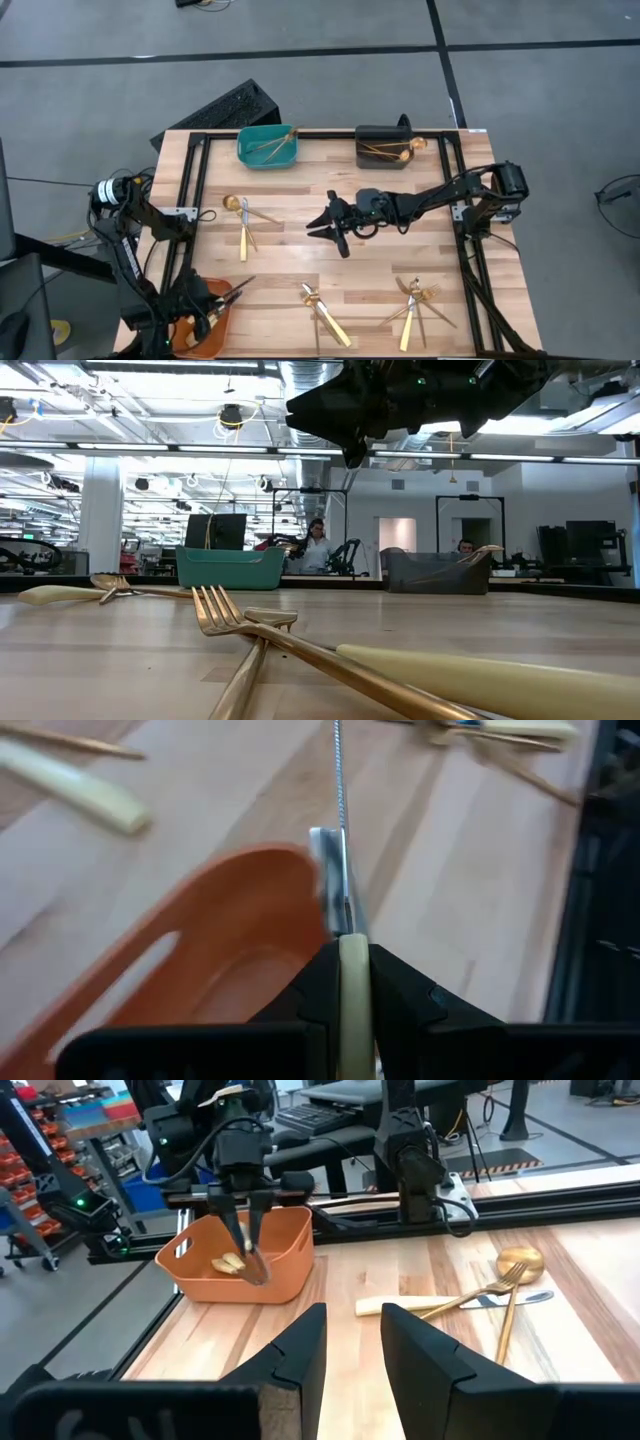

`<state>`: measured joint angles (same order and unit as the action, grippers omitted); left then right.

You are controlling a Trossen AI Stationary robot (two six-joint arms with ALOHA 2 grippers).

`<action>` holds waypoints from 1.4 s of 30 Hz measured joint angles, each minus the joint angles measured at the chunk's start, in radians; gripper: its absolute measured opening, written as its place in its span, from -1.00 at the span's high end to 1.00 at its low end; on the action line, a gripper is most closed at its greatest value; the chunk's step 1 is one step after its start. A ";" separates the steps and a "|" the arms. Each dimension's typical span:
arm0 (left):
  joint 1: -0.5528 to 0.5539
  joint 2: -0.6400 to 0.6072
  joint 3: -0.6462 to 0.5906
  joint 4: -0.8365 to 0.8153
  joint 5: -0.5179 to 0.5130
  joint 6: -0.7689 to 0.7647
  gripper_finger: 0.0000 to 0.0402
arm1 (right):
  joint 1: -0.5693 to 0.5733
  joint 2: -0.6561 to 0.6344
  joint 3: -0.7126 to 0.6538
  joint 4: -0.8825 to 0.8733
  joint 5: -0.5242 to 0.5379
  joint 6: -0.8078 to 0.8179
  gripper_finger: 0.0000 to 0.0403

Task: Sort silverware by color (type)
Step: Put the yellow table knife into the orange bin, then adjust the orange bin

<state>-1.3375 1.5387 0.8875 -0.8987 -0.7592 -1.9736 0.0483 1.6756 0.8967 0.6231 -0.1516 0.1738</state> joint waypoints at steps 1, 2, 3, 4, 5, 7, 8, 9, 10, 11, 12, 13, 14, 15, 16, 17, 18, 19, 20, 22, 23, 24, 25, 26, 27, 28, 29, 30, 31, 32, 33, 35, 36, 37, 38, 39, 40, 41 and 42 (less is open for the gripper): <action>0.000 0.000 0.000 -0.012 0.007 -0.013 0.86 | 0.000 0.000 0.000 -0.001 0.000 0.000 0.38; 0.000 0.000 0.000 -0.019 0.019 -0.026 0.86 | 0.000 0.000 0.000 -0.005 0.000 0.000 0.38; 0.000 0.000 0.000 -0.022 0.036 -0.040 0.86 | 0.000 0.000 0.000 -0.010 0.000 -0.001 0.38; 0.000 0.000 0.000 -0.023 0.054 -0.055 0.86 | 0.000 0.000 0.000 -0.014 0.000 -0.002 0.38; 0.000 0.000 0.000 -0.023 0.067 -0.066 0.86 | 0.000 0.000 0.000 -0.017 0.000 -0.003 0.38; 0.000 0.000 0.000 -0.017 0.083 -0.087 0.86 | 0.000 0.000 0.000 -0.019 0.000 -0.011 0.38; 0.000 0.000 0.000 -0.014 0.087 -0.092 0.86 | 0.000 0.000 0.000 -0.019 0.000 -0.015 0.38; 0.000 0.000 0.000 -0.006 0.089 -0.092 0.86 | 0.000 0.000 0.000 -0.018 0.000 -0.016 0.38; 0.000 0.000 0.000 0.007 0.091 -0.088 0.86 | 0.000 0.000 0.000 -0.019 0.000 -0.017 0.38; 0.000 0.000 0.000 0.023 0.095 -0.085 0.85 | 0.000 0.000 0.000 -0.019 0.000 -0.018 0.38; 0.000 0.000 0.000 0.034 0.097 -0.080 0.84 | 0.000 0.000 0.000 -0.018 0.000 -0.018 0.38; 0.000 0.000 0.000 0.042 0.097 -0.076 0.81 | 0.000 0.000 0.000 -0.018 0.000 -0.018 0.38; 0.001 0.000 0.000 0.051 0.095 -0.072 0.78 | 0.000 0.000 0.000 -0.019 0.000 -0.018 0.38; 0.001 0.000 0.000 0.058 0.091 -0.069 0.74 | 0.000 0.000 0.000 -0.019 0.000 -0.017 0.38; 0.001 0.000 0.000 0.060 0.085 -0.068 0.68 | 0.000 0.000 0.000 -0.019 0.000 -0.017 0.38; 0.001 0.000 0.000 0.060 0.078 -0.066 0.63 | 0.000 0.000 0.000 -0.018 0.000 -0.017 0.38; 0.001 0.000 0.000 0.060 0.071 -0.066 0.57 | 0.000 0.000 0.000 -0.018 0.000 -0.017 0.38; 0.001 0.000 0.000 0.060 0.062 -0.066 0.51 | 0.000 0.000 0.000 -0.018 0.000 -0.017 0.38; 0.001 0.000 0.000 0.060 0.048 -0.066 0.45 | 0.000 0.000 0.000 -0.018 0.000 -0.017 0.38; 0.001 0.000 0.000 0.059 0.040 -0.065 0.34 | 0.000 0.000 0.000 -0.018 0.000 -0.017 0.38; 0.001 0.000 0.000 0.057 0.040 -0.065 0.28 | 0.000 0.000 0.000 -0.018 0.000 -0.017 0.38; 0.001 0.000 0.000 0.048 0.040 -0.067 0.23 | 0.000 0.000 0.000 -0.018 0.000 -0.017 0.38; 0.003 0.000 0.000 0.028 0.039 -0.082 0.19 | 0.000 0.000 0.000 -0.018 0.000 -0.017 0.38; 0.007 0.000 0.000 0.001 0.034 -0.096 0.16 | 0.000 0.000 0.000 -0.018 0.000 -0.017 0.38; 0.011 0.000 0.000 -0.024 0.022 -0.104 0.14 | 0.000 0.000 0.000 -0.018 0.000 -0.017 0.38; 0.018 0.000 0.000 -0.044 0.007 -0.107 0.12 | 0.000 0.000 0.000 -0.018 0.000 -0.017 0.38; 0.031 -0.001 0.000 -0.068 -0.012 -0.108 0.12 | 0.000 0.000 0.000 -0.018 0.002 -0.016 0.38; 0.046 -0.001 0.000 -0.097 -0.031 -0.107 0.12 | 0.000 0.000 0.000 -0.018 0.012 -0.011 0.38; 0.065 -0.001 0.000 -0.123 -0.042 -0.107 0.11 | 0.000 0.000 0.000 -0.019 0.021 -0.004 0.38; 0.087 -0.001 0.000 -0.145 -0.045 -0.107 0.11 | 0.000 0.000 0.000 -0.021 0.027 0.002 0.38; 0.110 -0.001 0.000 -0.175 -0.046 -0.107 0.11 | 0.000 0.000 0.000 -0.024 0.030 0.006 0.38; 0.165 -0.001 0.000 -0.231 -0.031 -0.101 0.11 | 0.000 0.000 0.000 -0.036 0.056 0.009 0.38; 0.195 -0.001 0.000 -0.254 -0.024 -0.094 0.11 | 0.000 0.000 0.000 -0.044 0.075 0.009 0.38; 0.227 -0.001 0.000 -0.269 -0.017 -0.081 0.11 | 0.000 0.000 0.000 -0.052 0.096 0.009 0.38; 0.256 -0.001 0.000 -0.277 -0.008 -0.058 0.11 | 0.000 0.000 0.000 -0.061 0.114 0.010 0.38; 0.283 -0.002 0.000 -0.278 0.005 -0.025 0.11 | 0.000 0.000 0.000 -0.069 0.127 0.010 0.38; 0.307 -0.005 0.000 -0.276 0.022 0.016 0.11 | 0.000 0.000 0.000 -0.075 0.132 0.010 0.38; 0.327 -0.010 0.000 -0.270 0.044 0.056 0.11 | 0.000 0.000 0.000 -0.079 0.133 0.011 0.38; 0.345 -0.016 0.000 -0.262 0.070 0.091 0.11 | 0.000 0.000 0.000 -0.084 0.134 0.011 0.38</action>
<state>-0.9928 1.5231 0.8875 -1.1610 -0.6891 -1.8829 0.0479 1.6756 0.8963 0.5390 -0.0174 0.1852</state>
